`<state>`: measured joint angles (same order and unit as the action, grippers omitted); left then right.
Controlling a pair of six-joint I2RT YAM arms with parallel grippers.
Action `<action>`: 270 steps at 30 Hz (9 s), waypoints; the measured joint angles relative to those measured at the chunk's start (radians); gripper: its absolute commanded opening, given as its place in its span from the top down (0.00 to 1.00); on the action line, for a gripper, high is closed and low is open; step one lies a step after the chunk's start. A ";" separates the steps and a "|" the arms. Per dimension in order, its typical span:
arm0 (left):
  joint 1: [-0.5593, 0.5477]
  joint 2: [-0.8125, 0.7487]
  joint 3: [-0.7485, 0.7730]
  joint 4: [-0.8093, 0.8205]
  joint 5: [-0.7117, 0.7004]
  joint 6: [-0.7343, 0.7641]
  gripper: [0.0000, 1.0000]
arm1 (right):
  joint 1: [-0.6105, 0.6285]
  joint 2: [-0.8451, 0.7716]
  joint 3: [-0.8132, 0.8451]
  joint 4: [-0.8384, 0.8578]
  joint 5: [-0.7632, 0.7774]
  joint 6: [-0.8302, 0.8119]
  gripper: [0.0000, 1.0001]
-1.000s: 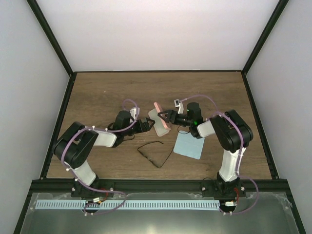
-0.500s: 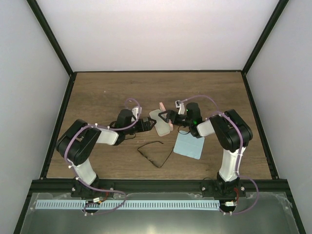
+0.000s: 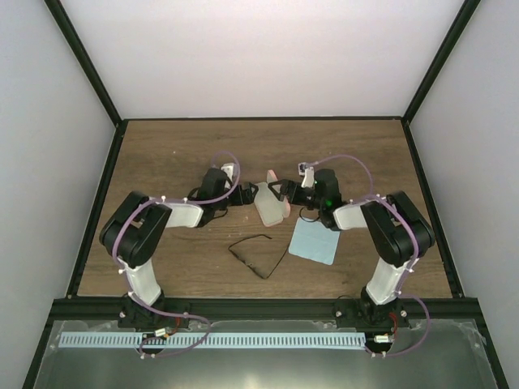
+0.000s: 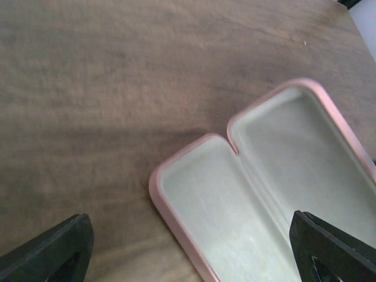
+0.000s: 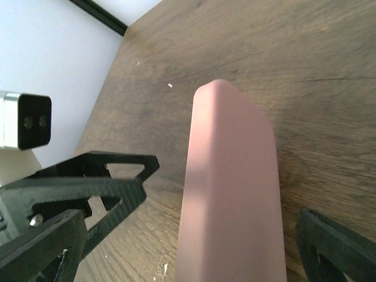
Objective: Organize the sunglasses
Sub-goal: Open the sunglasses case at the center of the board, then adjust the sunglasses case at the center of the board, then pick up the sunglasses from the center of the board.
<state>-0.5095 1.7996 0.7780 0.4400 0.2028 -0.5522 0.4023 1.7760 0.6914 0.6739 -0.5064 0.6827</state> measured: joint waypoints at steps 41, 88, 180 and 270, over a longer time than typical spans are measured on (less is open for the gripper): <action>0.047 0.223 0.253 -0.148 0.128 0.435 0.53 | 0.000 -0.230 -0.191 -0.041 0.158 0.008 0.00; -0.057 0.076 0.150 -0.348 -0.520 0.036 0.96 | -0.002 -0.297 -0.253 0.009 0.151 0.030 0.02; -0.066 -0.047 -0.045 -0.240 -0.433 0.138 0.80 | 0.150 -0.733 -0.577 -0.218 0.311 0.097 0.03; -0.068 -0.544 -0.290 -0.269 -0.530 0.003 0.05 | 0.581 -0.532 -0.478 -0.231 0.544 0.332 0.65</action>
<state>-0.5777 1.2560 0.4885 0.1711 -0.3275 -0.5495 0.9836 1.2442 0.2138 0.4427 0.0380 1.0149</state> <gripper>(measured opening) 0.945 0.367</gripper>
